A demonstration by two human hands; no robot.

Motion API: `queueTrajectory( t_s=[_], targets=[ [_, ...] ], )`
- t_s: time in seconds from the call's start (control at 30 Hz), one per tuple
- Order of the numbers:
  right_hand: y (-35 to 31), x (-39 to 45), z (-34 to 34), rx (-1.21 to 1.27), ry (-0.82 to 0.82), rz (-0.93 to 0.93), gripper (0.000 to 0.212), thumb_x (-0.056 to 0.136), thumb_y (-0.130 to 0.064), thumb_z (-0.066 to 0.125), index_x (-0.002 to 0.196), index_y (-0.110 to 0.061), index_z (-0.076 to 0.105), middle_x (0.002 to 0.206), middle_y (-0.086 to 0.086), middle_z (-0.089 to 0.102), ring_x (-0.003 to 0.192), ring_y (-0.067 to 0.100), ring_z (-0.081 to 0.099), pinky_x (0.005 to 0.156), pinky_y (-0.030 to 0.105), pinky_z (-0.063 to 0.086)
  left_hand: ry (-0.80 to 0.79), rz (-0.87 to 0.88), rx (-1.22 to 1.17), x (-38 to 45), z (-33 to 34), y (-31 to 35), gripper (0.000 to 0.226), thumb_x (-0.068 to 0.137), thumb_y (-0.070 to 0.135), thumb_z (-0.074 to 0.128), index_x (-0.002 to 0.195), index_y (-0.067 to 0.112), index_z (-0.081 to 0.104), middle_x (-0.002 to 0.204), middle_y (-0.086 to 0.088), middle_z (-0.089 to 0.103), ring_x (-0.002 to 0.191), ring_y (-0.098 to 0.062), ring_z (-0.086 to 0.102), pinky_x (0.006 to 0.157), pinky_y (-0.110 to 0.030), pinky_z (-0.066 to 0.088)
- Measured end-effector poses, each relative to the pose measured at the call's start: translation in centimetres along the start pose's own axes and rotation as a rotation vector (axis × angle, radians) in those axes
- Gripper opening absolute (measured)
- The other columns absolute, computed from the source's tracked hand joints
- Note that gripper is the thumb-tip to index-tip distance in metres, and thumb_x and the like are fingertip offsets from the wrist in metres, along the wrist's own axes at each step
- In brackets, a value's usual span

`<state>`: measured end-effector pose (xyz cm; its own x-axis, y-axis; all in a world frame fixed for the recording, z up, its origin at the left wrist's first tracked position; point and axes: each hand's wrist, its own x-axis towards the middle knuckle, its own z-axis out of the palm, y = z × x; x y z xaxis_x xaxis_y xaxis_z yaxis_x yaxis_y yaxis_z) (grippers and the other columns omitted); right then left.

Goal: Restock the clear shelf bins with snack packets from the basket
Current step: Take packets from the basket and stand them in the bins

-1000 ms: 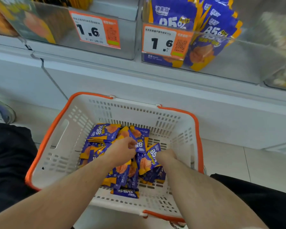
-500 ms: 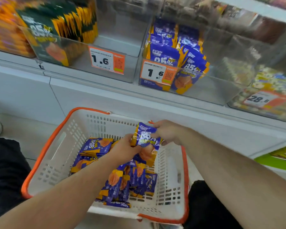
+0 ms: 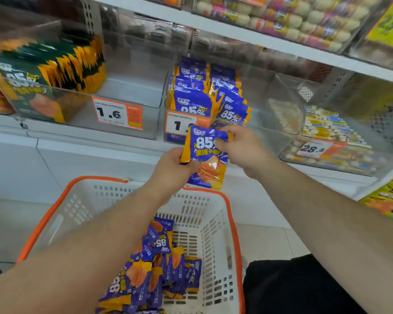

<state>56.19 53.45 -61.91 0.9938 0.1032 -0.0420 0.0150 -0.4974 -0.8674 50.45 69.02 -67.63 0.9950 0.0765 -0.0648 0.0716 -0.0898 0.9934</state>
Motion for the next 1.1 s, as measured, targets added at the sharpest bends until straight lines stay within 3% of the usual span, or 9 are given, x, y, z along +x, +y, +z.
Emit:
queueTrajectory(
  t_s=[0.1,0.2,0.27,0.43,0.67,0.73,0.83,1.0,1.1],
  targets=[
    [-2.0,1.1,-2.0,0.132,0.111,-0.048,0.011,0.09,-0.006,0.064,0.088,-0.016,0.062,0.074,-0.002,0.062,0.052,0.004,0.054,0.045,0.02,0.038,0.157,0.186,0.048,2.1,-0.2,2.9,0.02,0.082,0.021,0.068,0.102,0.024,0.067,0.097,0.008,0.07,0.088,-0.007,0.066,0.084,-0.023,0.052],
    [-3.2,2.7,-4.6,0.19,0.301,-0.112,0.015,0.081,-0.005,0.065,0.076,-0.018,0.06,0.07,0.001,0.06,0.056,0.011,0.054,0.046,0.022,0.036,0.515,0.438,0.557,4.3,-1.6,4.1,0.066,0.074,0.035,0.067,0.133,0.01,0.049,0.129,-0.008,0.053,0.119,-0.024,0.049,0.099,-0.03,0.033],
    [-3.2,4.2,-6.1,0.182,0.482,-0.11,0.009,0.071,-0.014,0.064,0.069,-0.021,0.058,0.069,0.002,0.061,0.063,0.019,0.055,0.054,0.028,0.041,0.56,0.359,0.822,5.4,-2.6,3.7,0.089,0.073,0.034,0.071,0.146,0.006,0.029,0.148,-0.014,0.033,0.138,-0.033,0.028,0.113,-0.044,0.018],
    [-1.8,7.5,-8.2,0.084,0.726,-0.007,0.018,0.062,-0.031,0.056,0.077,-0.022,0.062,0.073,-0.001,0.067,0.072,0.028,0.066,0.07,0.046,0.058,0.64,0.465,1.129,6.8,-3.3,0.7,0.085,0.065,0.021,0.066,0.14,-0.005,0.036,0.133,-0.021,0.05,0.135,-0.041,0.037,0.112,-0.059,0.02],
    [-3.2,9.2,-6.2,-0.22,0.591,-0.013,0.012,0.077,-0.013,0.056,0.087,-0.019,0.057,0.091,0.006,0.068,0.083,0.025,0.065,0.078,0.034,0.055,0.611,0.46,1.167,7.2,-3.5,0.1,0.094,0.062,0.018,0.068,0.144,-0.006,0.029,0.137,-0.022,0.045,0.137,-0.041,0.031,0.114,-0.057,0.014],
    [-3.2,9.5,-5.5,-0.369,0.389,0.092,0.011,0.077,-0.007,0.054,0.086,-0.011,0.061,0.082,0.012,0.068,0.066,0.02,0.071,0.061,0.026,0.059,0.608,0.458,1.182,7.2,-3.5,0.1,0.093,0.064,0.019,0.069,0.144,-0.006,0.028,0.137,-0.022,0.044,0.138,-0.04,0.03,0.114,-0.057,0.014],
    [-3.4,9.1,-5.1,-0.652,0.171,0.212,0.015,0.085,-0.005,0.054,0.072,-0.008,0.061,0.051,0.006,0.062,0.033,0.014,0.053,0.028,0.013,0.031,0.577,0.405,1.185,7.2,-3.5,0.3,0.096,0.069,0.022,0.07,0.147,-0.004,0.021,0.143,-0.021,0.037,0.142,-0.039,0.022,0.116,-0.055,0.007],
    [-2.4,8.9,-5.3,-0.784,0.249,0.182,0.019,0.08,-0.021,0.062,0.072,-0.009,0.049,0.099,0.016,0.066,0.065,0.027,0.053,0.052,0.023,0.036,0.53,0.343,1.192,6.8,-3.3,0.9,0.1,0.074,0.025,0.069,0.15,-0.003,0.011,0.151,-0.019,0.027,0.147,-0.036,0.009,0.118,-0.052,0.0],
    [-2.2,7.8,-5.3,-0.752,0.389,0.14,0.018,0.079,-0.023,0.061,0.089,-0.008,0.059,0.109,0.017,0.065,0.092,0.034,0.062,0.071,0.032,0.044,0.536,0.368,1.154,6.5,-3.3,1.1,0.1,0.075,0.025,0.068,0.151,-0.003,0.009,0.156,-0.019,0.021,0.149,-0.037,0.003,0.118,-0.052,-0.002]
  ],
)
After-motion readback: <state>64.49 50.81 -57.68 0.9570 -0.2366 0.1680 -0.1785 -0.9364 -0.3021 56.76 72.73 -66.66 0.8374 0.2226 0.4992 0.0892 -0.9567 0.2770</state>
